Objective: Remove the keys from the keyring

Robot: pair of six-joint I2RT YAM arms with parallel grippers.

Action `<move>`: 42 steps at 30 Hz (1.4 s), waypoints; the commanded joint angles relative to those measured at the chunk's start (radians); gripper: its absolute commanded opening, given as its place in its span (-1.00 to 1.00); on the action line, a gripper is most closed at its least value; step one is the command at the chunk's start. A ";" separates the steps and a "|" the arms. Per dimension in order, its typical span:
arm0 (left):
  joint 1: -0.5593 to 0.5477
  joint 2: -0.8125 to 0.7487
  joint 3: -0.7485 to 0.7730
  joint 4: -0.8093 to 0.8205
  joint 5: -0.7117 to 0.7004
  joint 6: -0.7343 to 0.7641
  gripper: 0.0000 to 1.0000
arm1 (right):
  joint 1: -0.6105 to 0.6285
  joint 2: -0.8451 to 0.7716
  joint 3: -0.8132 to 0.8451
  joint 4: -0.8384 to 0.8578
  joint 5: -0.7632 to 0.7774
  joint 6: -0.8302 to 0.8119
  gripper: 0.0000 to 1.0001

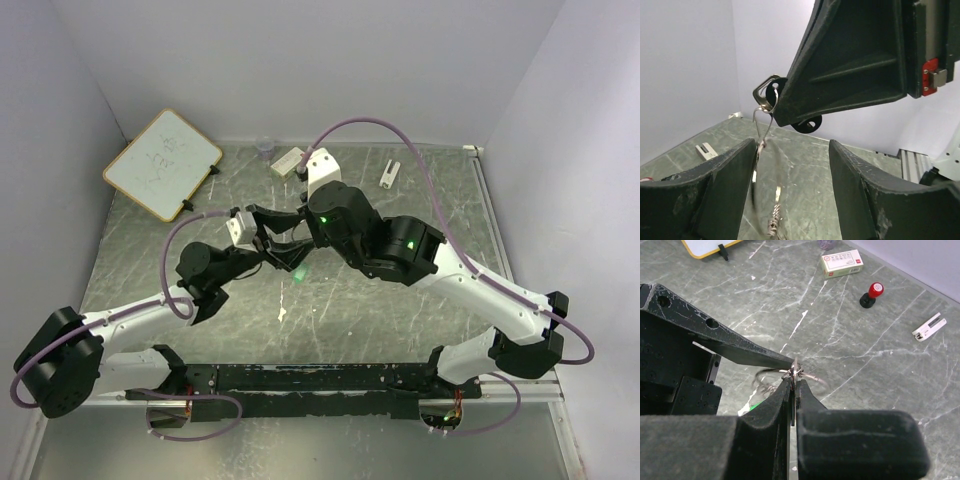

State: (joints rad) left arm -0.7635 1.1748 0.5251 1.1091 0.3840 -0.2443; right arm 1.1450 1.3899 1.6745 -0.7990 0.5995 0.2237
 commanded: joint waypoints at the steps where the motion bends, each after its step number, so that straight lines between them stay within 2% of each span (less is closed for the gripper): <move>1: -0.026 -0.015 0.018 0.015 -0.127 0.063 0.43 | 0.006 0.006 0.005 0.039 0.011 -0.014 -1.00; 9: -0.063 0.004 0.027 0.005 -0.175 0.116 0.42 | 0.007 0.003 0.003 0.043 0.006 -0.015 -1.00; 24: -0.081 -0.008 0.012 -0.007 -0.207 0.176 0.08 | 0.009 -0.003 -0.002 0.044 0.000 -0.006 -1.00; 34: -0.083 0.005 0.018 0.011 -0.240 0.183 0.11 | 0.013 -0.004 -0.005 0.047 0.000 -0.010 -1.00; 37: -0.083 0.014 0.024 0.017 -0.248 0.184 -0.03 | 0.013 -0.008 -0.007 0.046 0.001 -0.008 -1.00; 42: -0.086 0.016 0.023 0.029 -0.265 0.193 -0.07 | 0.015 -0.011 -0.012 0.046 0.000 -0.006 -1.00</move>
State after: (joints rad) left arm -0.8398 1.1862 0.5251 1.0962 0.1516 -0.0704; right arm 1.1538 1.3903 1.6741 -0.7830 0.5945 0.2207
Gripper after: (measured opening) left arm 0.479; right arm 0.021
